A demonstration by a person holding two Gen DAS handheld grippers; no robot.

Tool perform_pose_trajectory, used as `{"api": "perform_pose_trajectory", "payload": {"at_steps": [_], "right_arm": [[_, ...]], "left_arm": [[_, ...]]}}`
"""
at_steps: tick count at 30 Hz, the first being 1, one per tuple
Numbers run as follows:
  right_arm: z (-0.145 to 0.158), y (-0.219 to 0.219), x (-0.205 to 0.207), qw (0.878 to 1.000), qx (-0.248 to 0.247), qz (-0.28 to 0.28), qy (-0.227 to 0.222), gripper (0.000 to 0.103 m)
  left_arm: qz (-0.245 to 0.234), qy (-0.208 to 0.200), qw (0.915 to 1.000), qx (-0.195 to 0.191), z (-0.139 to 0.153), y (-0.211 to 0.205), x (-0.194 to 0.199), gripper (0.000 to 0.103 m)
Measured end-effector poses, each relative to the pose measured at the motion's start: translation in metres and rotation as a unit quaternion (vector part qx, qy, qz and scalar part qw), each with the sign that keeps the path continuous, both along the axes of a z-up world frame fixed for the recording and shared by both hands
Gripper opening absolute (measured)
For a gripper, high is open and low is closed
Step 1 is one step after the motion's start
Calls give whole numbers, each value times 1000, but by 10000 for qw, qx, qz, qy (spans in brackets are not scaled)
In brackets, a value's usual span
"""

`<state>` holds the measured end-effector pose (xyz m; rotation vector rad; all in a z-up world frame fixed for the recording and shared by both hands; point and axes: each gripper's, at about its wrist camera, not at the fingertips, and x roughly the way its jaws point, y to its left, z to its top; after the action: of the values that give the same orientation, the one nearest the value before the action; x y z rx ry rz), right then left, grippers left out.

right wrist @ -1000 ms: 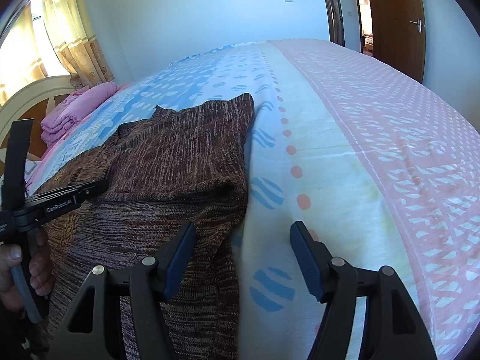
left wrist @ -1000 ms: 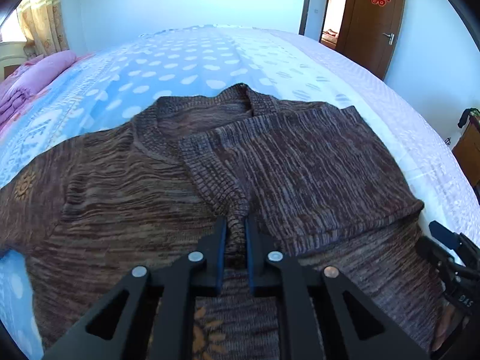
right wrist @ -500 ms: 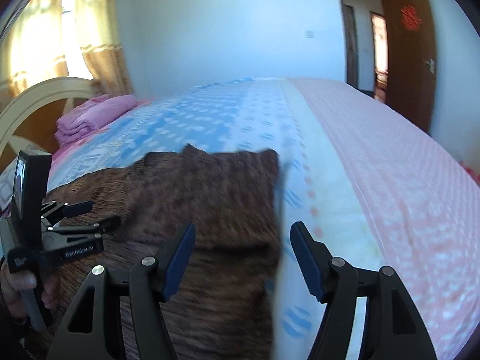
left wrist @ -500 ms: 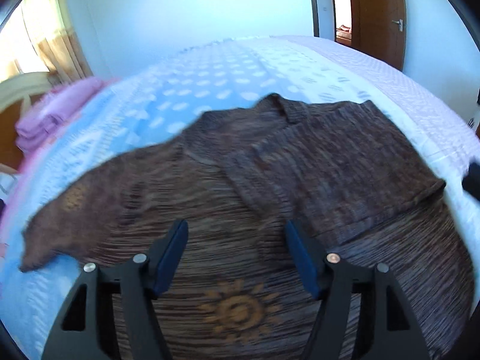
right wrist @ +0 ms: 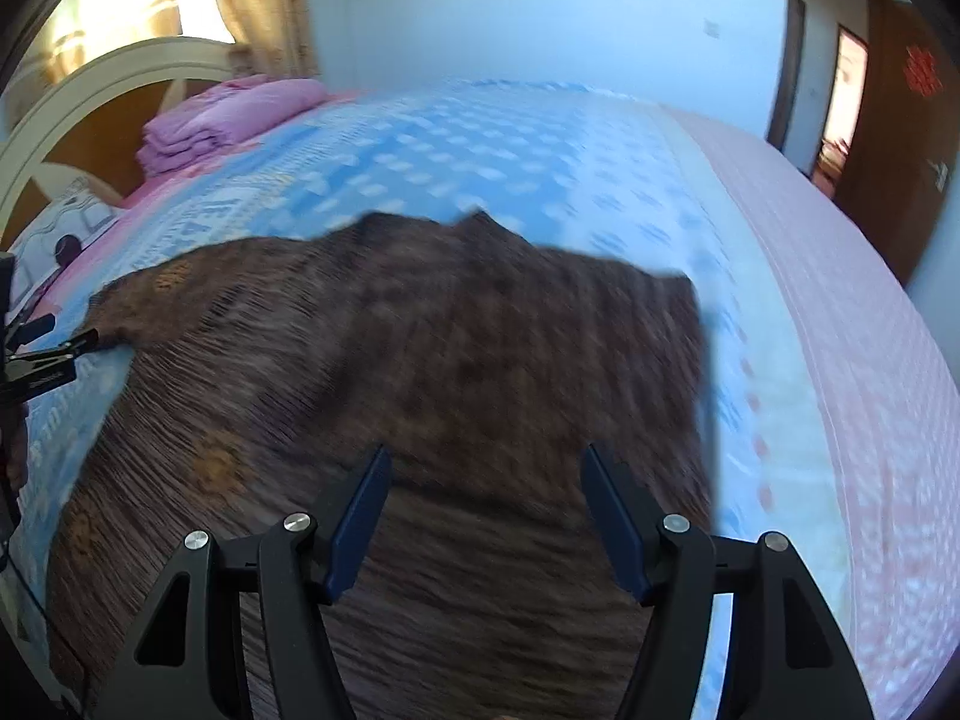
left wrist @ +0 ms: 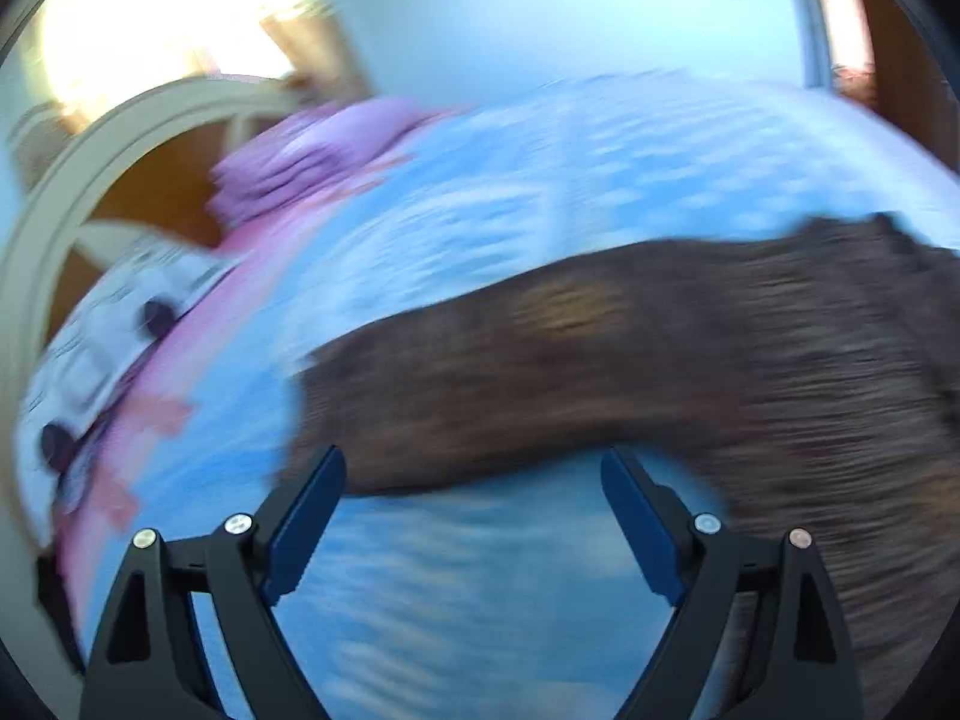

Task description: Fold small clothes

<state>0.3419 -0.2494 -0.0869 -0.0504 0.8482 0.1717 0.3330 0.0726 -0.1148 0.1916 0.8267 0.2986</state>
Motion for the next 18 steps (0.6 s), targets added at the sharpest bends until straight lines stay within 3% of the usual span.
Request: {"api": "perform_pose_trajectory", "payload": {"at_steps": [5,6,7,8,10,11,14,18], "right_arm": [[-12,54,37,9946,-1010,30,-219,66],[-20,56,46,9949,-1006,38,-77,66],[-37,66,57,9946,-940,291,340,66],[-48,73,61,9911,-1165,391,504,66],[-40,77,55,9885,-1493,205,120,66],[-35,74,54,9895,-1440,83,123,66],[-12,65,44,9981,-582,149,-151,66],[-16,86,47,9943,-1012,238,-239,62]], "left_arm": [[766,5,9970,-147,-11,68,-10,90],[834,23,9964,-149,-14,75,-13,90],[890,40,9959,-152,-17,82,-15,90],[954,79,9953,-140,-20,87,-15,90],[1045,158,9941,-251,-26,100,-17,90],[1059,154,9938,-314,-28,105,-16,90],[1093,142,9931,-394,-32,112,-14,90],[1042,112,9926,-615,-31,110,-7,90]]}}
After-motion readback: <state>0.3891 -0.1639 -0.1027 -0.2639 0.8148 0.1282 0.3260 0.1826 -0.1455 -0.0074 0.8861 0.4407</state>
